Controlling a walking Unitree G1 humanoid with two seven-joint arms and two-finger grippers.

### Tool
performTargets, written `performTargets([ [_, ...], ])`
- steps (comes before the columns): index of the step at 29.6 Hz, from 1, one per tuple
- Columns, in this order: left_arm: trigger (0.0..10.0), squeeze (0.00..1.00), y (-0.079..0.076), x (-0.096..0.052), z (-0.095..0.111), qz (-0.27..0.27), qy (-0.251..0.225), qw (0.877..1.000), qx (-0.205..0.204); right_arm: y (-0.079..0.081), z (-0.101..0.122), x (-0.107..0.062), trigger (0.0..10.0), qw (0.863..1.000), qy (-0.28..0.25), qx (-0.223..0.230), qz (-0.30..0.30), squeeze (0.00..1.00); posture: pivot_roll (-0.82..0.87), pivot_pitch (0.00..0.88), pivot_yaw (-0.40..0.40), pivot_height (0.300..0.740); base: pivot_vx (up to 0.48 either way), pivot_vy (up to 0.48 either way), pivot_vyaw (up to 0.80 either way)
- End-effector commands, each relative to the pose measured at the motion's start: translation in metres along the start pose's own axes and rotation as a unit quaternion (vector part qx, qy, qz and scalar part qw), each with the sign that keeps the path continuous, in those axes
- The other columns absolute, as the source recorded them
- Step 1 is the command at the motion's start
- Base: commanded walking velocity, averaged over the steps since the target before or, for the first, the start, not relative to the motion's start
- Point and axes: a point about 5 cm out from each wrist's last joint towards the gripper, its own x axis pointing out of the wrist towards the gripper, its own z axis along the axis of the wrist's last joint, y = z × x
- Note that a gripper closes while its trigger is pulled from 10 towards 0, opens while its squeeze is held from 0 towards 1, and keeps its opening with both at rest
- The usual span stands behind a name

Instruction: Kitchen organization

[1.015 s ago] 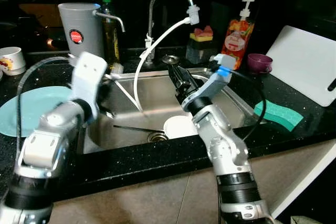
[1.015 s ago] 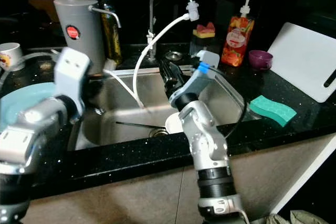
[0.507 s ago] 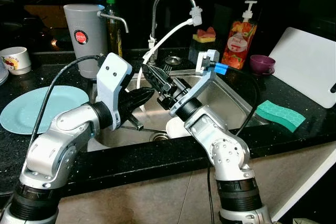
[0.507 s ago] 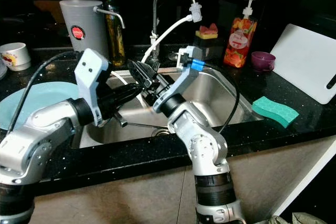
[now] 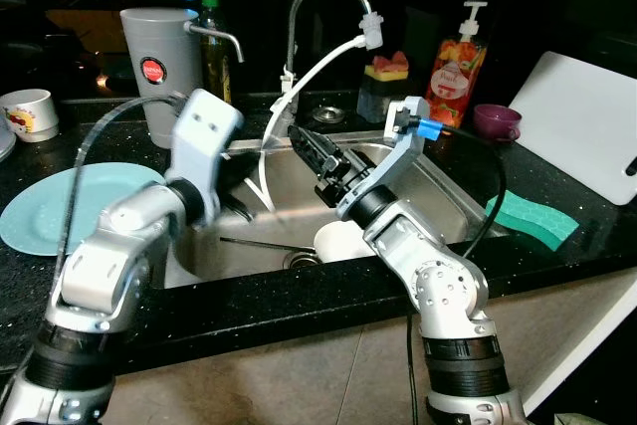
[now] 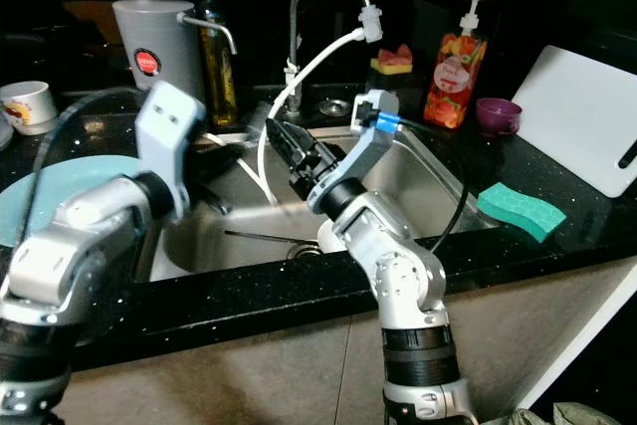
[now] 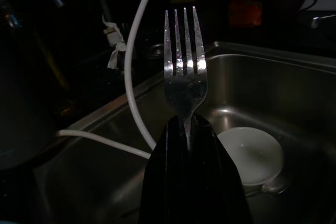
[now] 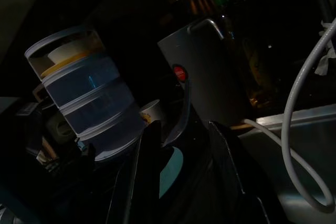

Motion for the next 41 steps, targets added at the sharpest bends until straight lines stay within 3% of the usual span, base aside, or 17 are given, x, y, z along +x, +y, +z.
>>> performTargets([
  [1, 10.0, 0.0, 0.001, 0.002, 0.005, 0.001, -0.012, 1.0, -0.003, -0.002, -0.004, -0.002, 10.0, 1.0, 0.009, 0.006, -0.007, 0.0, 0.1, 0.087, -0.064, 0.74, 0.0, 0.0, 0.0],
  [4, 10.0, 0.0, -0.01, -0.002, 0.014, -0.053, -0.047, 0.997, -0.039, -0.003, -0.005, -0.002, 10.0, 1.0, 0.01, 0.02, -0.008, 0.0, 0.1, 0.085, -0.063, 0.74, 0.0, 0.0, 0.0],
  [5, 10.0, 0.0, -0.01, -0.002, 0.014, -0.053, -0.047, 0.997, -0.039, -0.003, -0.005, -0.002, 10.0, 1.0, 0.01, 0.02, -0.008, 0.0, 0.1, 0.085, -0.063, 0.74, 0.0, 0.0, 0.0],
  [8, 10.0, 0.0, -0.025, -0.009, 0.021, -0.119, -0.073, 0.989, -0.054, -0.002, -0.008, -0.002, 10.0, 0.999, 0.013, 0.046, 0.002, 0.0, 0.1, 0.081, -0.064, 0.74, 0.0, 0.0, 0.0],
  [18, 10.0, 0.0, -0.037, -0.013, 0.02, -0.167, -0.078, 0.981, -0.057, 0.002, -0.011, -0.003, 10.0, 0.997, 0.018, 0.068, 0.021, 0.0, 0.1, 0.081, -0.064, 0.74, 0.0, 0.0, 0.0],
  [23, 10.0, 0.0, -0.037, -0.01, 0.011, -0.147, -0.058, 0.986, -0.044, 0.004, -0.01, -0.003, 10.0, 0.997, 0.016, 0.07, 0.03, 0.0, 0.1, 0.073, -0.064, 0.74, 0.0, 0.0, 0.0],
  [29, 10.0, 0.0, -0.04, -0.013, 0.012, -0.169, -0.058, 0.983, -0.04, 0.005, -0.009, -0.003, 10.0, 0.997, 0.017, 0.071, 0.034, 0.0, 0.1, 0.073, -0.064, 0.74, 0.0, 0.0, 0.0],
  [34, 10.0, 0.0, -0.011, -0.004, 0.016, -0.056, -0.073, 0.994, -0.057, 0.005, -0.009, -0.004, 10.0, 0.997, 0.019, 0.073, 0.034, 0.0, 0.1, 0.073, -0.064, 0.74, 0.0, 0.0, 0.0],
  [41, 10.0, 0.0, -0.009, -0.005, 0.015, -0.057, -0.068, 0.995, -0.051, 0.006, -0.008, -0.005, 10.0, 0.996, 0.017, 0.076, 0.037, 0.0, 0.1, 0.076, -0.064, 0.74, 0.0, 0.0, 0.0],
])
